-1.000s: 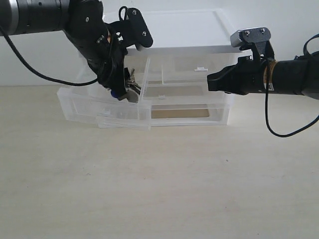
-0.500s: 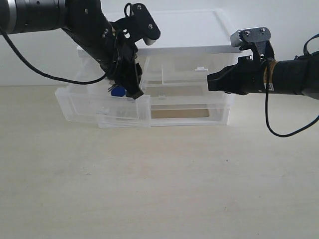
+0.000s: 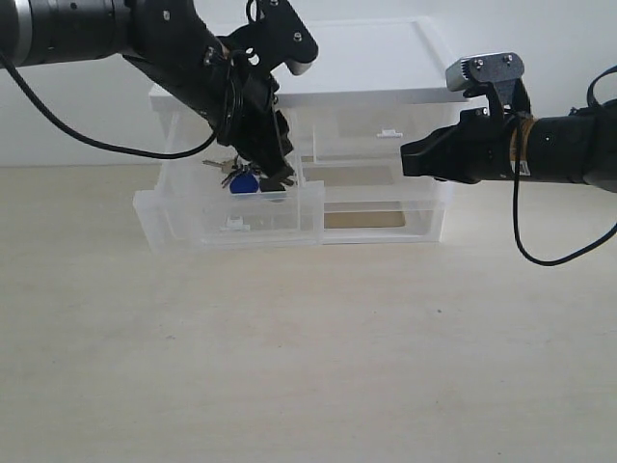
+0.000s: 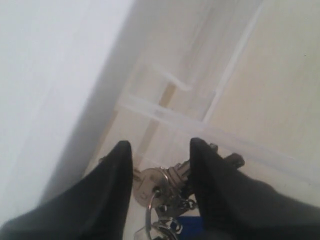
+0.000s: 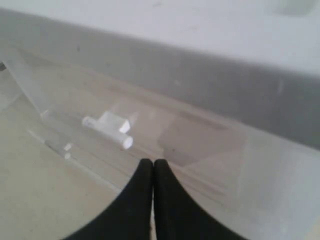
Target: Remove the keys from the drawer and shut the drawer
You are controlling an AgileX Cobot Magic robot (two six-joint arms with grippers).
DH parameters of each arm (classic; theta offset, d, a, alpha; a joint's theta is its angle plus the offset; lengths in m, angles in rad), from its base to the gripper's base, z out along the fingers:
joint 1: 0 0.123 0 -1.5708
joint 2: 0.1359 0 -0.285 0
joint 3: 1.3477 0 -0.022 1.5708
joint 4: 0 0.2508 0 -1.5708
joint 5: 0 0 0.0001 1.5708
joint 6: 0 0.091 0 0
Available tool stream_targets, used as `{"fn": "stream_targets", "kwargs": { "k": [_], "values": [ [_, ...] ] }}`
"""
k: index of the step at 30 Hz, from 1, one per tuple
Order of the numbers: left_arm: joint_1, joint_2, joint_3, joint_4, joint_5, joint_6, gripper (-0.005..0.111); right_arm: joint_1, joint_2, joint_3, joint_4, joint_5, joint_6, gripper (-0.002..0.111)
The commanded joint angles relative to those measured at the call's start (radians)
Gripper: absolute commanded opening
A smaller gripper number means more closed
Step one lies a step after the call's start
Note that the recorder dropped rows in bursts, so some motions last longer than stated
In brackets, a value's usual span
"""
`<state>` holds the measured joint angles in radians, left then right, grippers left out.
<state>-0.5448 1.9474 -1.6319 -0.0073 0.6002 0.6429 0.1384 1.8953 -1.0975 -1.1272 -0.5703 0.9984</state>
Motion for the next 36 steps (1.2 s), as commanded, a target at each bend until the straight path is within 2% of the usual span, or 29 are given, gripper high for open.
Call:
{"fn": "stream_targets", "kwargs": {
  "k": [1,8,14,21,25,27,28,29,36],
  "values": [
    [0.001,-0.036,0.003,0.053,0.036,-0.001,0.038,-0.019,0.000,-0.020,0.082,0.067,-0.006,0.000],
    [0.053,-0.090,0.003,0.051,0.141,0.034,0.053,-0.019,0.000,-0.020,0.082,0.067,-0.006,0.000],
    [0.103,-0.050,0.003,-0.008,0.141,0.191,0.054,-0.019,0.000,-0.020,0.082,0.067,-0.006,0.000],
    [0.105,-0.004,0.003,-0.076,0.095,0.347,0.054,-0.019,0.000,-0.020,0.082,0.067,-0.006,0.000],
    [0.105,0.019,0.003,-0.086,0.049,0.360,0.053,-0.019,0.000,-0.020,0.082,0.067,-0.006,0.000],
    [0.105,0.019,0.003,-0.086,0.048,0.372,0.037,-0.019,0.000,-0.020,0.082,0.067,-0.008,0.000],
    [0.105,0.019,0.003,-0.082,0.066,0.396,0.015,-0.019,0.000,-0.020,0.082,0.067,-0.011,0.000],
    [0.105,0.019,0.003,-0.082,0.086,0.413,0.005,-0.019,0.000,-0.020,0.082,0.067,-0.011,0.000],
    [0.105,0.010,0.003,-0.105,0.174,0.418,0.004,-0.019,0.002,-0.020,0.084,0.067,-0.012,0.000]
  ]
}}
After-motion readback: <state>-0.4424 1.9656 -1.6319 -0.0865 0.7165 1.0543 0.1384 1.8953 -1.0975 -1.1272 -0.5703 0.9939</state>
